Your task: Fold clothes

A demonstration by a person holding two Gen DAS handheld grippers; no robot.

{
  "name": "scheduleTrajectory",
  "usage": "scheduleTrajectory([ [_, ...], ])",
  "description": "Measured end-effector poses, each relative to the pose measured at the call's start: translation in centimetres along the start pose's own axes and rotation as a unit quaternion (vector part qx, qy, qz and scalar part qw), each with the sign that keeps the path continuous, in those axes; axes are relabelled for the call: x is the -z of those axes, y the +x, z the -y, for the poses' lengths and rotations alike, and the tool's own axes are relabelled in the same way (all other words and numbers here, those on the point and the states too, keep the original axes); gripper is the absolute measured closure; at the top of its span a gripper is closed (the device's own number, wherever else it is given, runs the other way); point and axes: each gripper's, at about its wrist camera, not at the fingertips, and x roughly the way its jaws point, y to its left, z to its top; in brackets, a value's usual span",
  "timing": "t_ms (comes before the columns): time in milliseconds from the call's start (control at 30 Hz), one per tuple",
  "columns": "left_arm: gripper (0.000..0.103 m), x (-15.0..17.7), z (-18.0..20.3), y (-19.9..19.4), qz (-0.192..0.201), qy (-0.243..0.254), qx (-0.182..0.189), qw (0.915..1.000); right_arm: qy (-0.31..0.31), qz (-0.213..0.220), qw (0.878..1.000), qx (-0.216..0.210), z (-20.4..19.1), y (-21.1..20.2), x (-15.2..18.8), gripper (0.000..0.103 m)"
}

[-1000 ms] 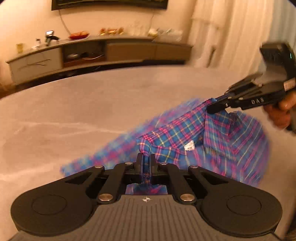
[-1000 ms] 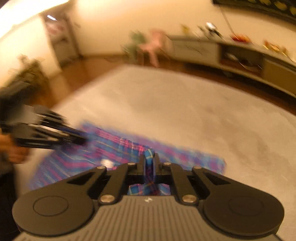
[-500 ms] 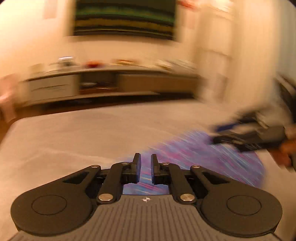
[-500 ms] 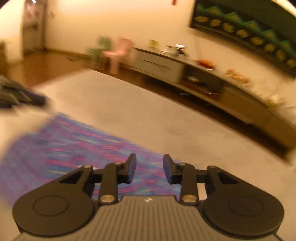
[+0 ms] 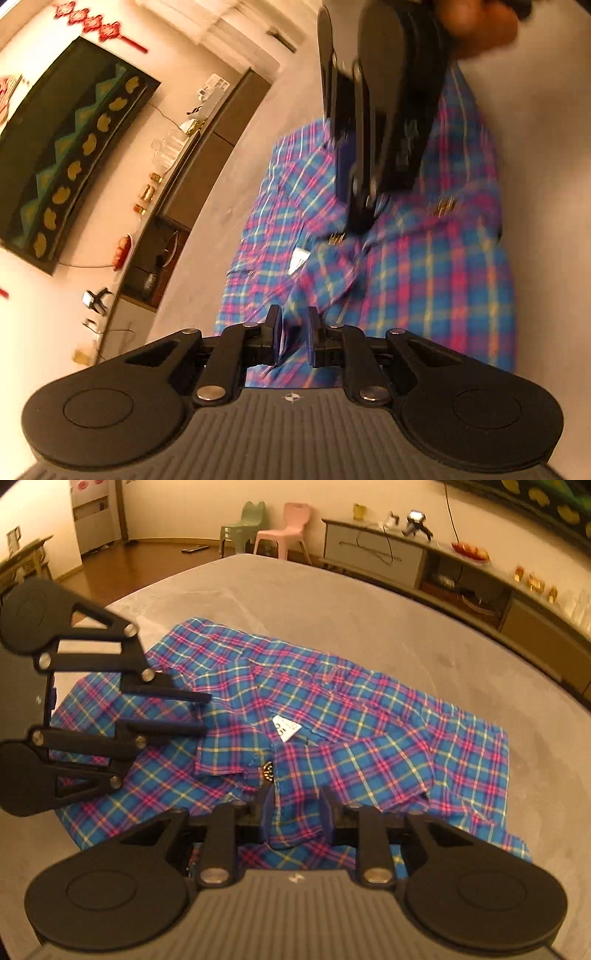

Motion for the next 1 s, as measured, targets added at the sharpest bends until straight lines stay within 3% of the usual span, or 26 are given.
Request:
scheduleTrajectory([
  [167, 0.088, -0.3, 0.6, 1.2, 0.015, 0.063, 0.009, 0.9979, 0.022, -0.013, 0.999, -0.020, 1.8, -0.1, 0.0, 0.078],
  [300, 0.088, -1.3, 1.3, 1.6, 0.049, 0.077, 0.019, 0.9956, 0.022, -0.013, 0.999, -0.028, 2.1, -0.1, 0.2, 0.078],
  [367, 0.088, -1.3, 1.3, 2.4, 0.049, 0.066, 0.019, 0.9964, 0.021, -0.013, 0.999, -0.031, 2.2, -0.1, 0.1, 0.078],
  [400, 0.093, -1.4, 0.9, 2.9, 0.047, 0.046, 0.023, 0.9976, 0.021, -0.014, 0.999, -0.031, 2.2, -0.1, 0.1, 0.078],
  [467, 0.103, -1.6, -1.2, 3.3, 0.050, -0.050, 0.057, 0.9959, 0.022, -0.015, 0.999, -0.033, 2.2, 0.0, 0.0, 0.077],
  [500, 0.103, -1.5, -2.6, 3.6, 0.052, -0.110, 0.072, 0.9900, 0.022, -0.015, 0.999, -0.034, 2.2, 0.0, 0.0, 0.077],
  [567, 0.103, -0.8, -5.1, 4.3, 0.055, -0.220, 0.107, 0.9682, 0.023, -0.016, 0.999, -0.035, 2.2, 0.0, 0.0, 0.076],
  [600, 0.103, -0.3, -6.3, 4.6, 0.056, -0.272, 0.125, 0.9525, 0.021, -0.015, 0.999, -0.033, 2.1, -0.1, 0.1, 0.076],
  [667, 0.103, 0.6, -8.6, 5.2, 0.058, -0.374, 0.160, 0.9117, 0.016, -0.013, 0.999, -0.030, 1.9, -0.1, 0.3, 0.076],
  [700, 0.103, 0.5, -8.9, 5.1, 0.064, -0.378, 0.173, 0.9073, 0.011, -0.013, 1.000, -0.026, 1.7, -0.1, 0.4, 0.076],
  [767, 0.103, -0.5, -7.4, 3.9, 0.074, -0.304, 0.178, 0.9331, 0.010, -0.014, 1.000, -0.019, 1.4, -0.1, 0.4, 0.076],
  [833, 0.101, -1.2, -4.8, 2.9, 0.056, -0.211, 0.154, 0.9638, 0.028, -0.014, 0.999, -0.022, 1.6, -0.4, 0.2, 0.076],
  [867, 0.101, -1.1, -3.9, 2.5, 0.050, -0.182, 0.146, 0.9712, 0.046, -0.008, 0.998, -0.033, 1.8, -0.8, 0.1, 0.075],
  [1000, 0.100, 0.4, -2.2, 1.8, 0.033, -0.141, 0.129, 0.9810, 0.093, 0.012, 0.994, -0.056, 2.3, -2.7, 0.3, 0.074],
])
